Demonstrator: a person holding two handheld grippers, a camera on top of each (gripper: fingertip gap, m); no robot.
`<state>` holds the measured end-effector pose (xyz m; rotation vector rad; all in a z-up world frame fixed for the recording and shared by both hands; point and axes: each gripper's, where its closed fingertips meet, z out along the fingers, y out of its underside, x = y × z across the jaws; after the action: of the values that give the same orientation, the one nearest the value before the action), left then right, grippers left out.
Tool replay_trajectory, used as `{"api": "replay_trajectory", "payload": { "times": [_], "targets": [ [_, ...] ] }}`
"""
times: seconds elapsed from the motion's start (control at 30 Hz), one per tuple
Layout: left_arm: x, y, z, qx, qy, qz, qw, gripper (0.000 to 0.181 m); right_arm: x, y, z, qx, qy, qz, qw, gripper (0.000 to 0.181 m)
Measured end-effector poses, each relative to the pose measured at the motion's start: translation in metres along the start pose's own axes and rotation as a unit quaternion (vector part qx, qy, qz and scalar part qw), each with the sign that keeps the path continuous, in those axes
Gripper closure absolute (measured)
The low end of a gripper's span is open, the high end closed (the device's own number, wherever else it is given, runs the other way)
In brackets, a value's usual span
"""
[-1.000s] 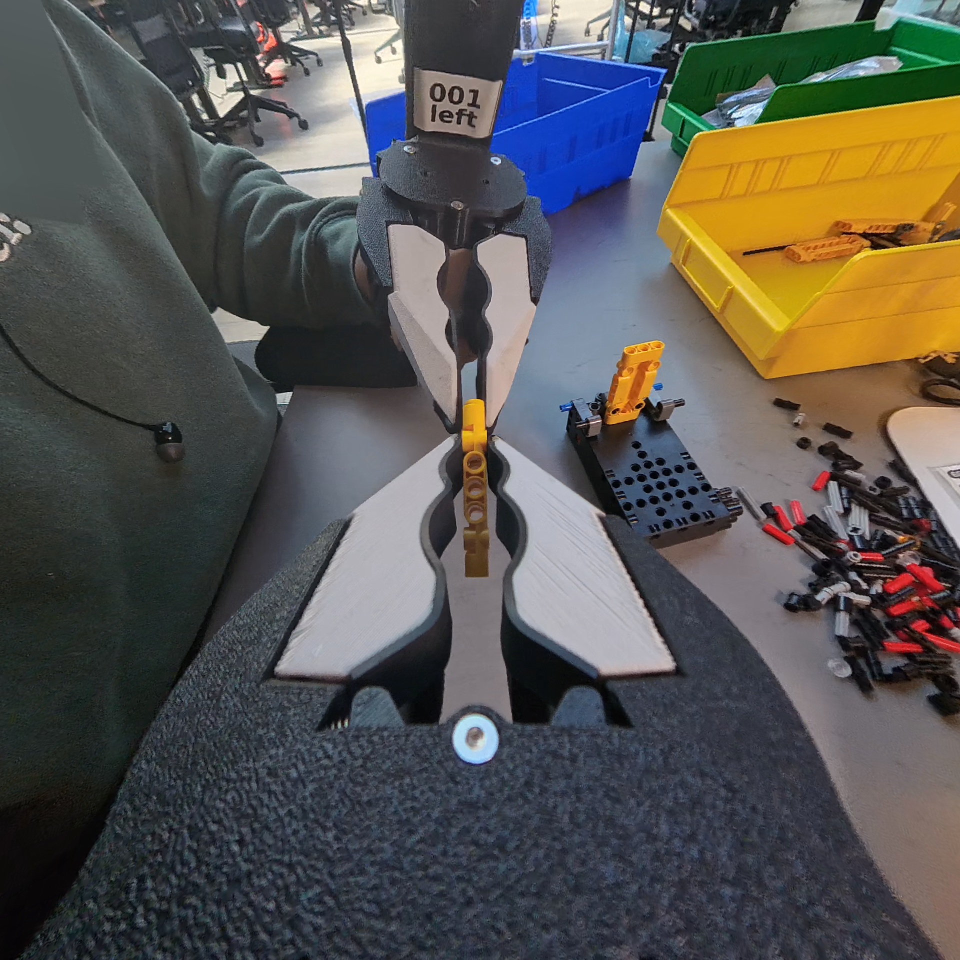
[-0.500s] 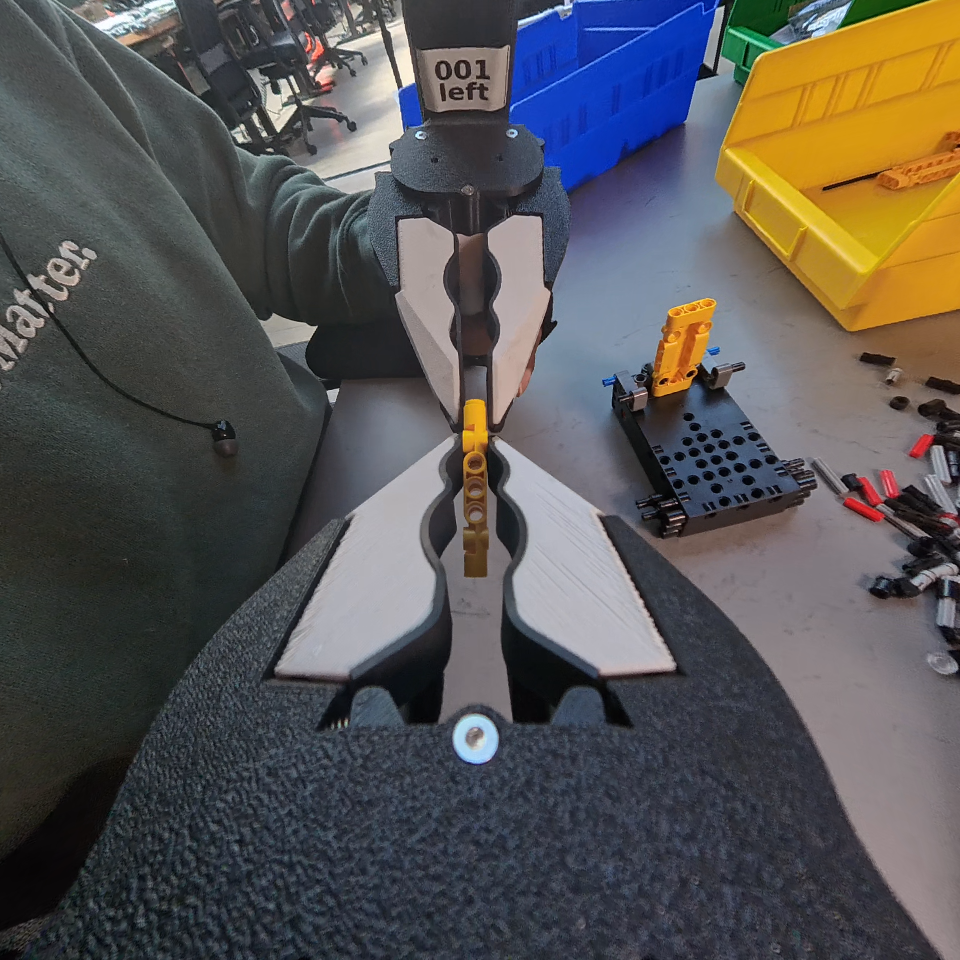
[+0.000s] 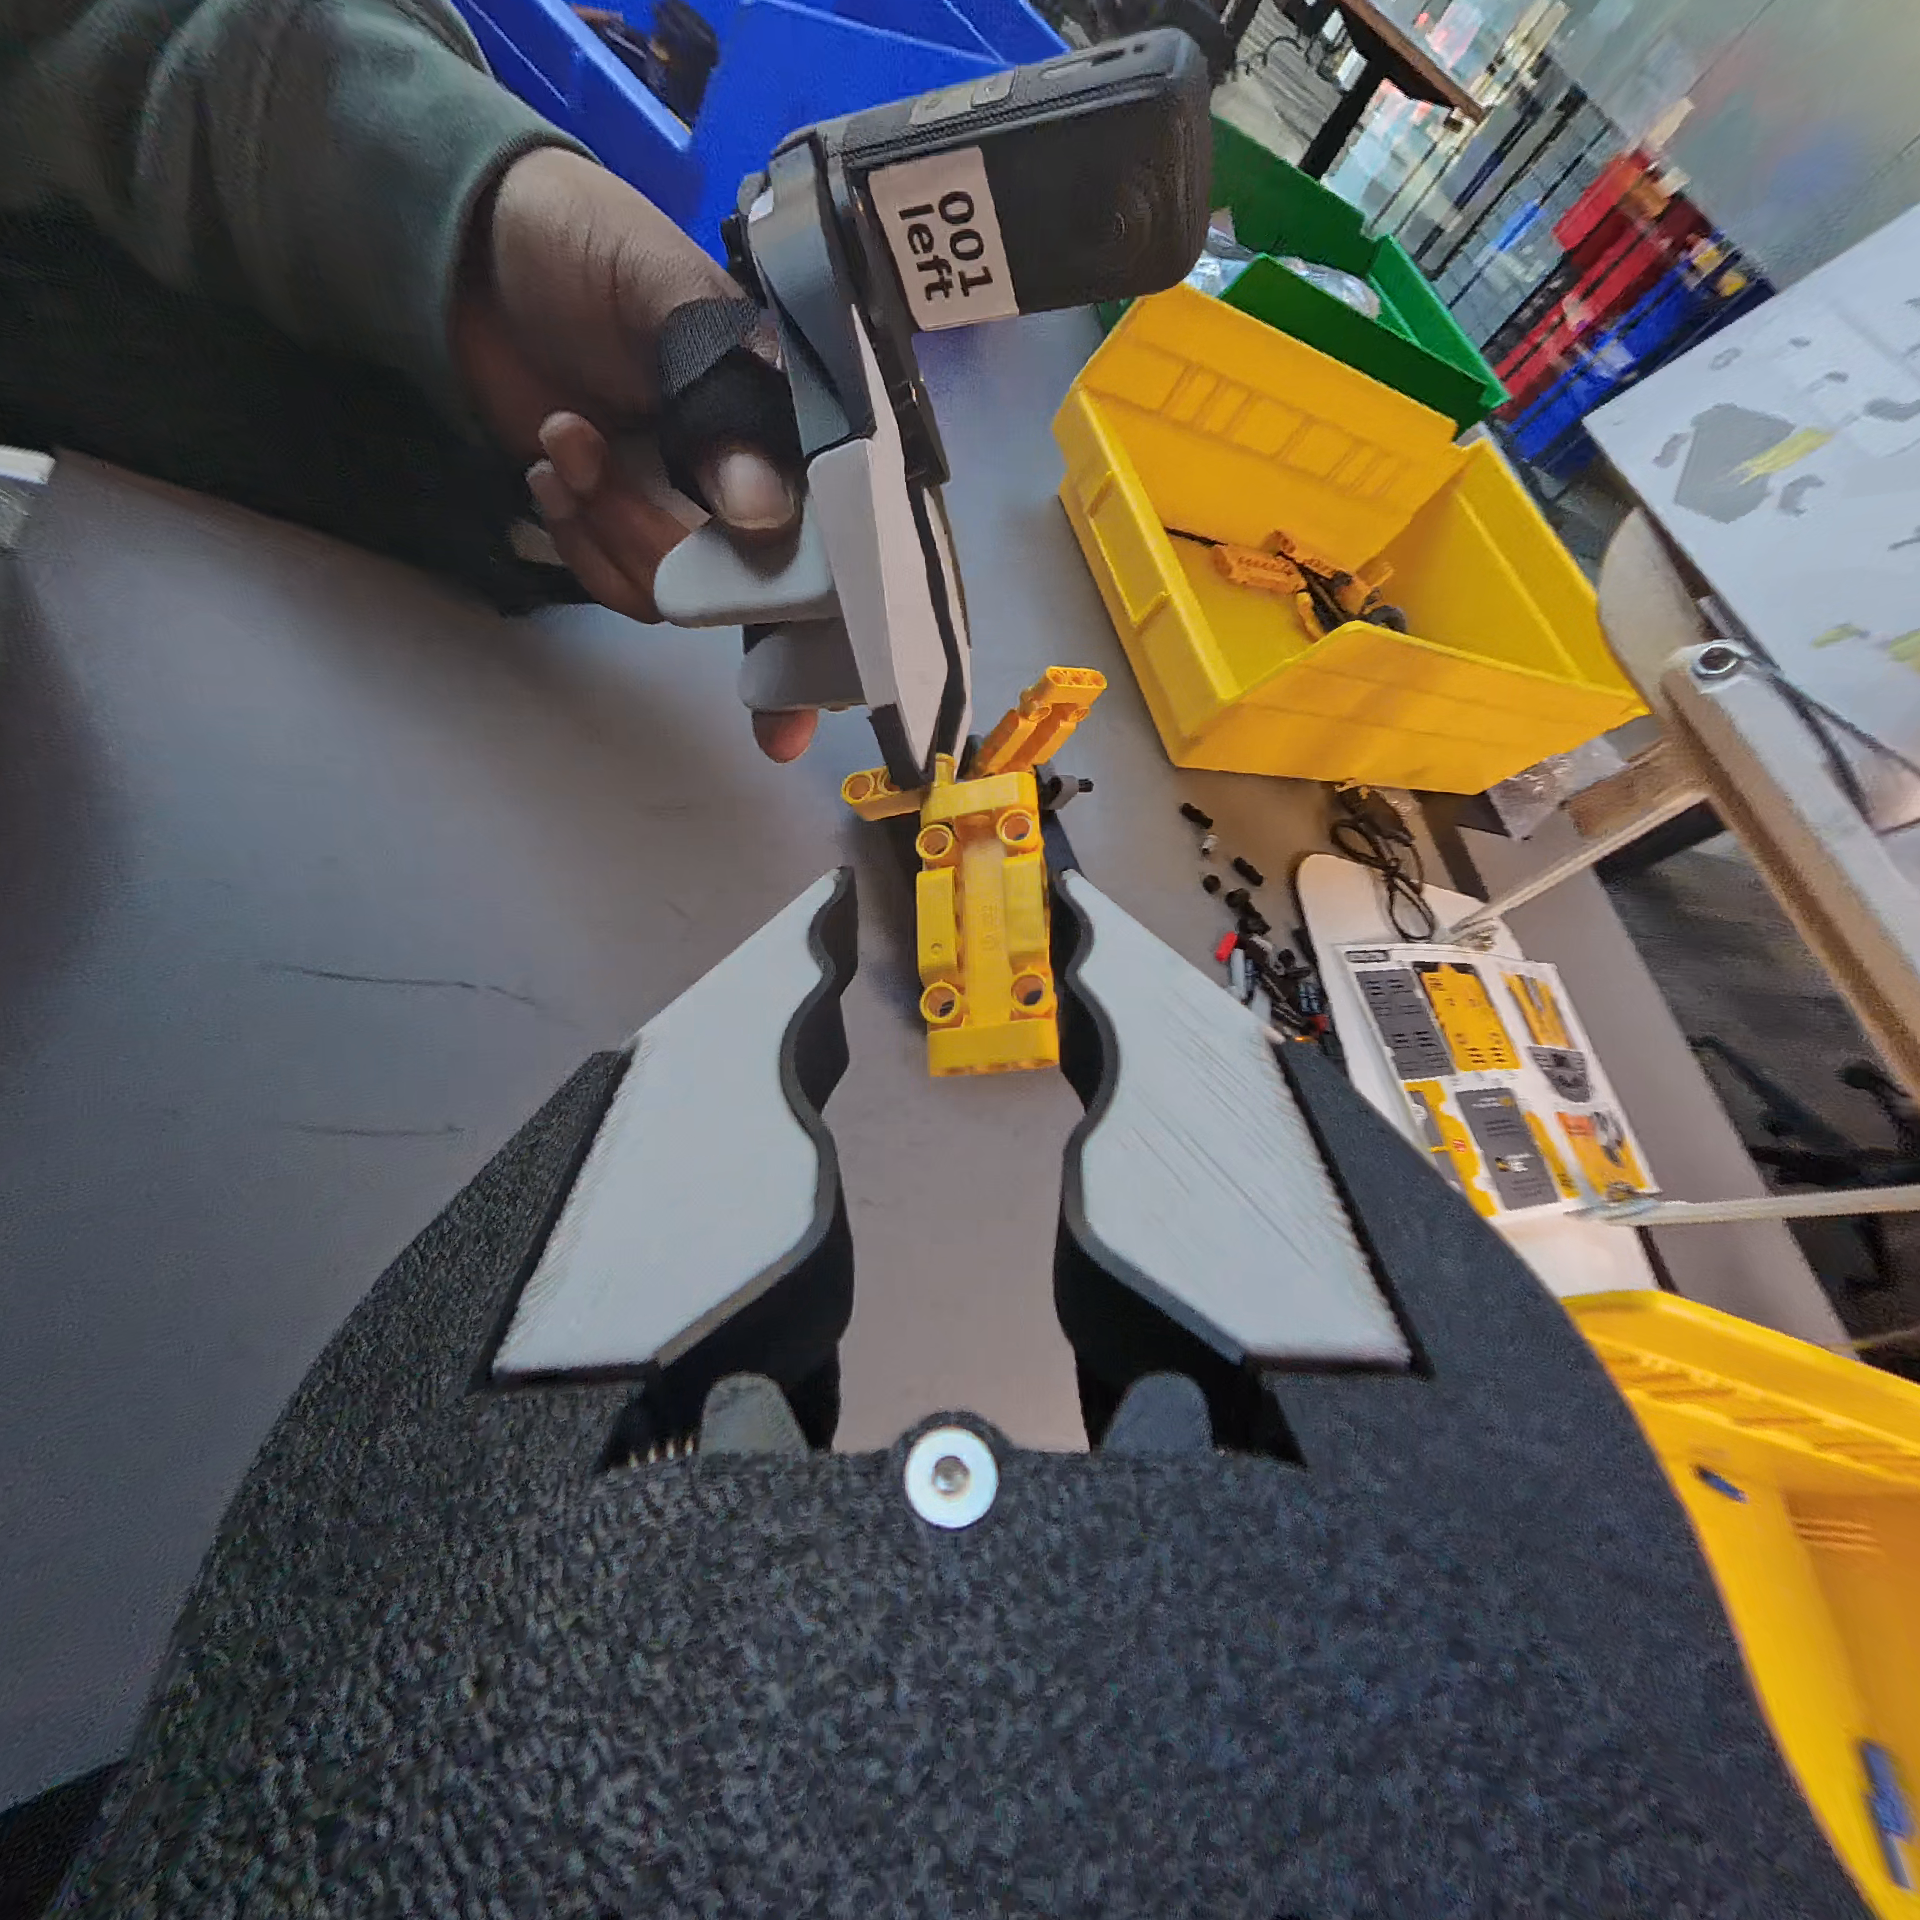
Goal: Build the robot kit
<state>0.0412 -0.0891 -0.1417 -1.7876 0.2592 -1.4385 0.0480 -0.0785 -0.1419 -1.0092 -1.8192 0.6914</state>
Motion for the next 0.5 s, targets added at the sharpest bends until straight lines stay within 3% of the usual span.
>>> {"api": "replay_trajectory", "payload": {
  "times": [0.07, 0.2, 0.3, 0.37, 0.5],
  "targets": [
    [0.001, 0.0, 0.002, 0.006, 0.017, -0.027, 0.999, 0.174, 0.005, 0.003, 0.004, -0.021, 0.032, -0.037, 0.999, 0.156],
    [0.001, -0.002, -0.002, 0.017, 0.019, -0.025, 0.999, 0.171, 0.004, 0.0, 0.005, -0.015, 0.01, -0.036, 0.999, 0.156],
    [-0.004, -0.009, -0.011, 0.02, -0.017, 0.04, 0.999, 0.147, -0.009, 0.016, 0.008, -0.046, -0.081, 0.031, 0.995, 0.156],
    [-0.009, -0.016, -0.02, 0.023, -0.058, 0.102, 0.993, 0.141, -0.029, 0.04, 0.012, -0.096, -0.164, 0.074, 0.979, 0.156],
    [-0.022, -0.026, -0.036, 0.012, -0.141, 0.193, 0.971, 0.131, -0.058, 0.064, 0.033, -0.157, -0.228, 0.077, 0.958, 0.156]
  ]
}}
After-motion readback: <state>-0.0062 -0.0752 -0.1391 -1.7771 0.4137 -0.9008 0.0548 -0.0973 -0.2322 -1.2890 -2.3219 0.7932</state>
